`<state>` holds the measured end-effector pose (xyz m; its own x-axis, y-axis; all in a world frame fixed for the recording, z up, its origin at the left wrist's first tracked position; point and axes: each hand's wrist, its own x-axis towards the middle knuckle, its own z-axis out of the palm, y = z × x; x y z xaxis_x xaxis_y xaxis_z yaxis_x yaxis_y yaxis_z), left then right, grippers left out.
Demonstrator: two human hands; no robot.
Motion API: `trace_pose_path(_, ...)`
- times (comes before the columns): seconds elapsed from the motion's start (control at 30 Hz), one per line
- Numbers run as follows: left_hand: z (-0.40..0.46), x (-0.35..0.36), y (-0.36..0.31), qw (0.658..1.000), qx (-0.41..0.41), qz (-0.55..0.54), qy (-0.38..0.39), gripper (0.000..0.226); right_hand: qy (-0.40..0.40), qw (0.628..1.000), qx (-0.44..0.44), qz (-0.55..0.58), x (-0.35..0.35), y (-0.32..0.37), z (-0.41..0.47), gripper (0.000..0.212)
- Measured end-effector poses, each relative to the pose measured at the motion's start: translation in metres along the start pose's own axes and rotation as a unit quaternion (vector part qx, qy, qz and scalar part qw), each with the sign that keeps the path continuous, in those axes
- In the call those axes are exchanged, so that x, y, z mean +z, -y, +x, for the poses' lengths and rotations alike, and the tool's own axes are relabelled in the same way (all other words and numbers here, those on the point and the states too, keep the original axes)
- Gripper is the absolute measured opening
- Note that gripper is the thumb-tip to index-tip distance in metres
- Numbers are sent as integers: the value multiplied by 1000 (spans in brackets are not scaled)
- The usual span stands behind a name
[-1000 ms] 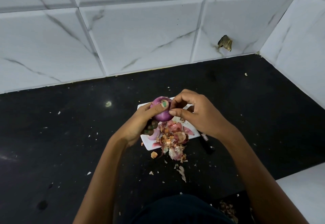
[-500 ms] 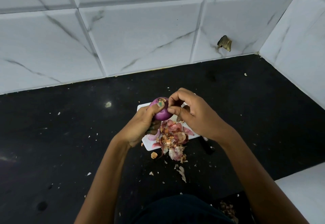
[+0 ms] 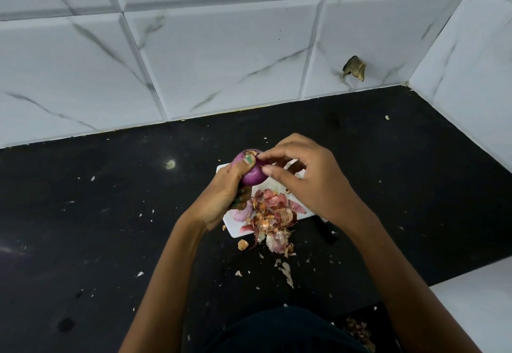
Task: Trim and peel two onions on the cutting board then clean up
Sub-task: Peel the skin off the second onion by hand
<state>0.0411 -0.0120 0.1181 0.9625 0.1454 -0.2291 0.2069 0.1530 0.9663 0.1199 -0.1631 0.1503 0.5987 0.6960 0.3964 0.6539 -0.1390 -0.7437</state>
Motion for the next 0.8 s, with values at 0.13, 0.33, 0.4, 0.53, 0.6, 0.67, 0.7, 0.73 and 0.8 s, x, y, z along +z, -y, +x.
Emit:
trace_pose_path(0.13,-3,1,-4,999,16,27,-4,39,-44,996,-52,-56,9,-2,-1,19)
trace_pose_path(0.33,-7,2,-10,994,50,93,-16,23,-14,1000,-1,2,7,-2,0,12)
trace_pose_path(0.4,-8,3,-11,992,58,111,-5,24,17,999,28,24,4,-3,1,10)
trace_pose_path(0.53,-12,7,-13,990,68,121,-6,23,67,995,41,54,3,-3,1,8)
trace_pose_path(0.6,-12,8,-14,991,64,115,-16,24,74,995,30,53,4,-3,1,6)
trace_pose_path(0.67,-11,7,-13,992,60,111,-24,27,76,996,21,47,5,-4,2,5)
trace_pose_path(0.7,-10,6,-12,992,58,110,-25,30,78,996,20,44,6,-5,3,5)
trace_pose_path(0.73,-9,6,-10,992,54,109,-26,32,80,996,19,41,6,-5,4,5)
trace_pose_path(0.8,-7,6,-8,994,45,96,-27,33,85,996,14,33,6,-6,5,6)
